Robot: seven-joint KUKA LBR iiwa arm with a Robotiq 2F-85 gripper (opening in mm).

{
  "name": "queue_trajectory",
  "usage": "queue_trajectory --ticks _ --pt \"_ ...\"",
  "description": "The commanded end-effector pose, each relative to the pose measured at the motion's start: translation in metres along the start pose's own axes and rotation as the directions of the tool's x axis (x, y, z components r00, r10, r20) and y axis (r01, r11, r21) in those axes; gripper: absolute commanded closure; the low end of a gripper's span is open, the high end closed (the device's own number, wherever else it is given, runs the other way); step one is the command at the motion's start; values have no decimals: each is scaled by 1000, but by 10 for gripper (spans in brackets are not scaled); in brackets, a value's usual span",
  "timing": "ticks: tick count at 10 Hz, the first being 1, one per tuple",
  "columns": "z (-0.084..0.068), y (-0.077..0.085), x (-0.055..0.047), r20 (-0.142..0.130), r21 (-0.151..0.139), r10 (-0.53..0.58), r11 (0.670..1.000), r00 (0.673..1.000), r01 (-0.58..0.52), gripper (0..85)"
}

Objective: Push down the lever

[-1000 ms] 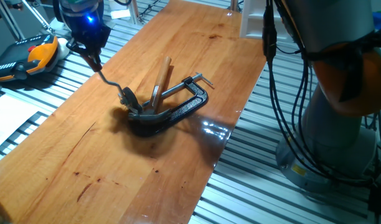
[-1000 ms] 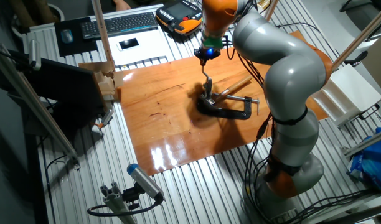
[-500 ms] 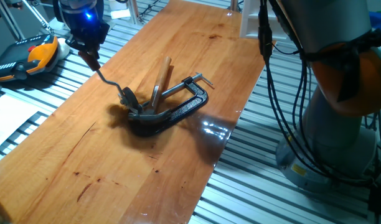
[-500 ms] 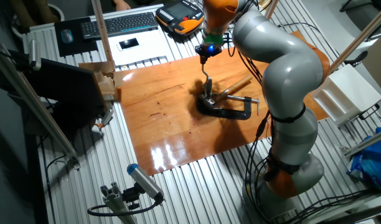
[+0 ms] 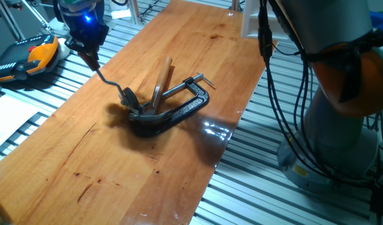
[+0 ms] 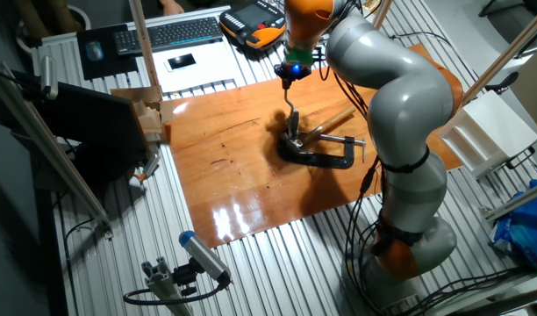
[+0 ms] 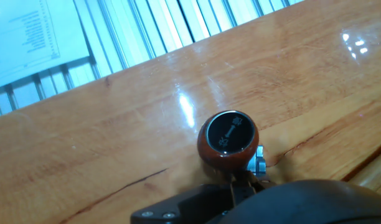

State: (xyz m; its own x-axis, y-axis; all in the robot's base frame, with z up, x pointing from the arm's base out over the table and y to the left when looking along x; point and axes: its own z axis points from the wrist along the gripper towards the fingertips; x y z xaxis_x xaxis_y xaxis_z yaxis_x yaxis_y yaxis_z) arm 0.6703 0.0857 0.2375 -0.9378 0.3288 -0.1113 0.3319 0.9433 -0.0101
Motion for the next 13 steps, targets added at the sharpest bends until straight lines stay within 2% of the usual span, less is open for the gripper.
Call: queue_trajectory --ticks 1,5,10,13 --pt "-1 0 -2 2 1 0 1000 1000 0 850" --pt "3 0 -13 8 4 -7 1000 1000 7 850" --pt "6 0 -17 16 8 -6 1000 1000 6 850" --pt "13 0 -20 21 13 -1 1000 1000 0 850"
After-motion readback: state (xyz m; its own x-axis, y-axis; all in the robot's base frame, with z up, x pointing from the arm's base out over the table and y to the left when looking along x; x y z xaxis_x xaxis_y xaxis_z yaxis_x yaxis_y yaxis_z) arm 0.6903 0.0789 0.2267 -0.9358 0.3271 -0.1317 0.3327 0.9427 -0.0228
